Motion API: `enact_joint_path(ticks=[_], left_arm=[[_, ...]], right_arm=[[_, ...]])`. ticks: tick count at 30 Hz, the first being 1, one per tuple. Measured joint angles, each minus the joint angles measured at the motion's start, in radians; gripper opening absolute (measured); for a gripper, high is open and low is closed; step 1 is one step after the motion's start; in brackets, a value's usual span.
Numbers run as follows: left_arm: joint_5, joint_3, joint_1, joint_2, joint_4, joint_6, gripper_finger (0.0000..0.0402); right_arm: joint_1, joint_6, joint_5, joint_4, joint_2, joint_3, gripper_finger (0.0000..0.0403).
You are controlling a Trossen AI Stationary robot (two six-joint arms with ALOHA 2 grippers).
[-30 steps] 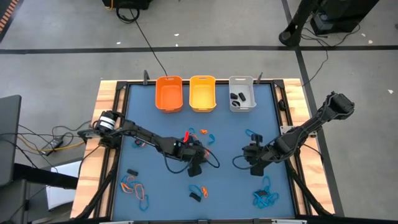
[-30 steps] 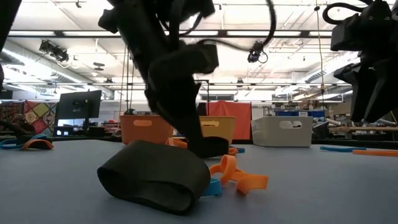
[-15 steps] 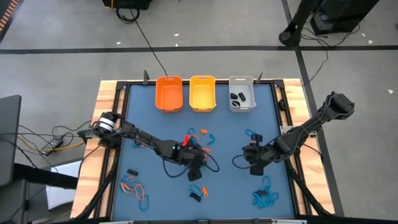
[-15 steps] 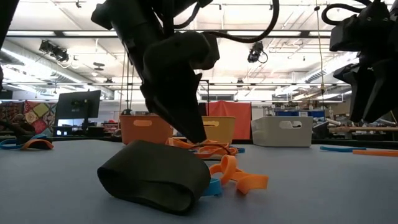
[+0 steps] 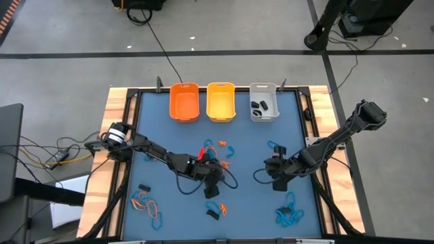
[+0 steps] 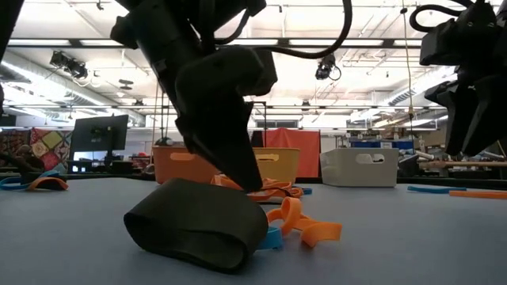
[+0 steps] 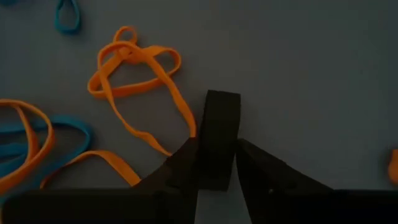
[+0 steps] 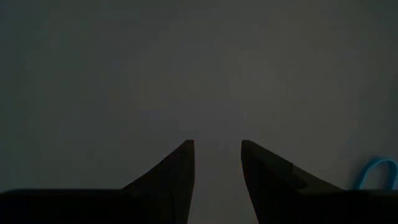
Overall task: Sort rubber bands into baskets
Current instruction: Put the black rubber band into the gray bin
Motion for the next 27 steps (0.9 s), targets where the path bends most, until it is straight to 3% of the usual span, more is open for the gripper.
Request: enact_joint_path(ticks=[7,14,27], left_arm=[[-0.009,-0.001,-0.004,0.000,-0.007,0.001,0.0094],[-0.018,-0.001,-0.005,0.000,-0.020,-0.022,0.0013],[-0.071,0.065,-0.006,0.000,-0.014,0.037,0.0007]], right_arm=[[0.000,0.000,0.000,0.000,0.000,0.000,0.0144],[0.000,0.000,0.000,0.000,0.000,0.000,0.0144],[0.000,0.000,0.050,0.073,0.000,0.000,0.0144]])
